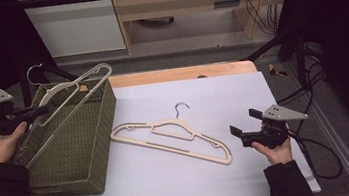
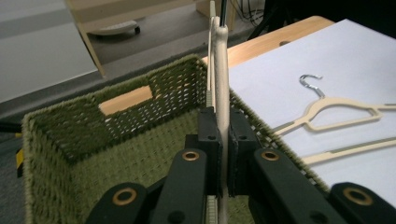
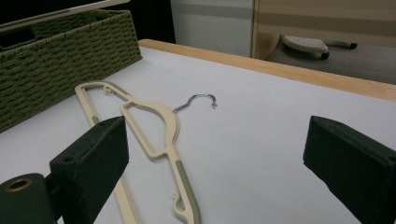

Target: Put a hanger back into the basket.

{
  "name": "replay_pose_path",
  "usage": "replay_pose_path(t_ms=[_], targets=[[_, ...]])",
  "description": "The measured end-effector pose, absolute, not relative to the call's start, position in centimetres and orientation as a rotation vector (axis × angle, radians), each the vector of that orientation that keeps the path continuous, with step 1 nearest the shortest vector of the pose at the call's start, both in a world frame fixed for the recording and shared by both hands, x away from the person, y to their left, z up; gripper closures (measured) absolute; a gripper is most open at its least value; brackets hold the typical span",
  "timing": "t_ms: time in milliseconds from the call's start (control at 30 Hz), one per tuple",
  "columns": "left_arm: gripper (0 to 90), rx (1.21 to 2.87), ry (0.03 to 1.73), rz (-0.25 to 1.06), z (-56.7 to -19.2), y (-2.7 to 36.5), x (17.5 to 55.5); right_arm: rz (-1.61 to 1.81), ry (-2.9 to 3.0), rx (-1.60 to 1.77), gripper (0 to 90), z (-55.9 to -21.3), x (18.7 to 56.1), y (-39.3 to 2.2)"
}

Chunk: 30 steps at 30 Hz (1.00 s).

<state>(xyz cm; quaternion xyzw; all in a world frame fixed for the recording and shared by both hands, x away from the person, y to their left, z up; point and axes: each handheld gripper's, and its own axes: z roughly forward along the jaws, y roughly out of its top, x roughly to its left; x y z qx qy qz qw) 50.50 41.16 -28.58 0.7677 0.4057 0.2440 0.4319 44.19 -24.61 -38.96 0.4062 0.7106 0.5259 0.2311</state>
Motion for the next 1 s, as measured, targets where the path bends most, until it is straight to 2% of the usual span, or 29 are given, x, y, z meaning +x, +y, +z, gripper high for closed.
replay_pose_path(t_ms=[567,1000], targets=[[86.0,1.92,1.092,0.507,-32.5,43.6,50.5,1.436,1.972,1.115,7.2,-39.2,44.3,-24.5],[86.0,1.983,1.156,0.495,-33.7,44.1,50.3,1.429,1.984,1.109,7.3,-39.4,44.4,-24.3]])
